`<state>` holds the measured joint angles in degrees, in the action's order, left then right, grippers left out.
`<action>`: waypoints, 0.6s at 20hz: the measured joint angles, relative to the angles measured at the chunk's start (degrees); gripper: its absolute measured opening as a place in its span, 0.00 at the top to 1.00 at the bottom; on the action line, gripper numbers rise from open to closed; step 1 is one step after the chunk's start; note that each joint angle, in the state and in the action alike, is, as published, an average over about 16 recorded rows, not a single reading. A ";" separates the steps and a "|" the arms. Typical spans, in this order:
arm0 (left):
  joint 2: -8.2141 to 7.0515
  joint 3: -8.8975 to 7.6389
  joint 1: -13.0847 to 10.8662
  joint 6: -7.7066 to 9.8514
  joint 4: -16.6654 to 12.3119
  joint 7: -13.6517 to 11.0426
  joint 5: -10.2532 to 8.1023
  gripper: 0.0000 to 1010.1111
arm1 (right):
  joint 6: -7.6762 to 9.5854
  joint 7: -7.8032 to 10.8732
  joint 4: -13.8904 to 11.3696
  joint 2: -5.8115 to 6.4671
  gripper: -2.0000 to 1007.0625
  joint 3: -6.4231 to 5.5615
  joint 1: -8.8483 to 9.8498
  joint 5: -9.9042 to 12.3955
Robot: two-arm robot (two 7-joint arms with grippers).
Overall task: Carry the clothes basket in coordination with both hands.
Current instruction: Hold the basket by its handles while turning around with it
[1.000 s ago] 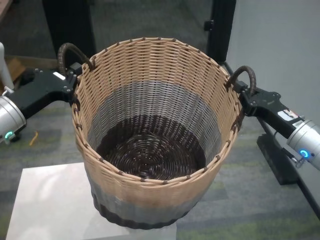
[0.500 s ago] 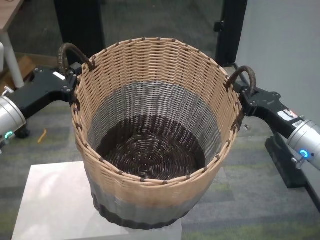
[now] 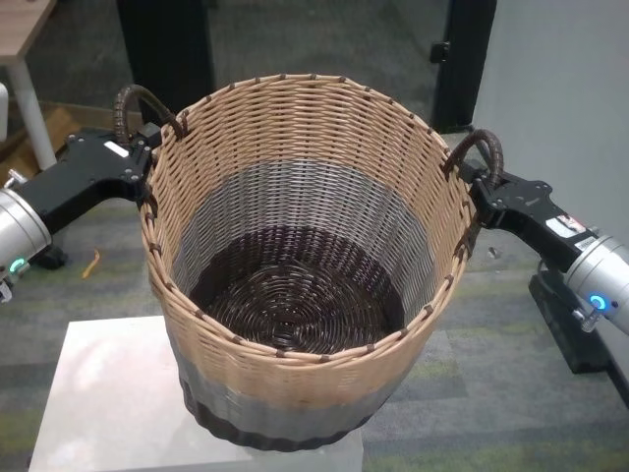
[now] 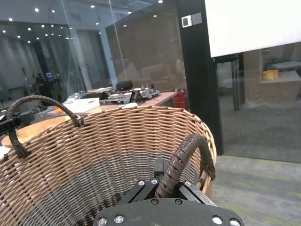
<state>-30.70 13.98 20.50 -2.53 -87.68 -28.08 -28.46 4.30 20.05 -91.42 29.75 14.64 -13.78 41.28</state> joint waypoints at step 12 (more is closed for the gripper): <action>0.15 -0.60 0.27 -0.42 3.33 -0.01 -0.25 1.00 | -0.93 -0.88 0.96 -0.84 0.99 0.61 -0.21 -2.67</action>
<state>-30.56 13.38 20.77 -2.95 -84.36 -28.09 -28.72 3.37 19.17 -90.46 28.91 15.25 -13.99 38.61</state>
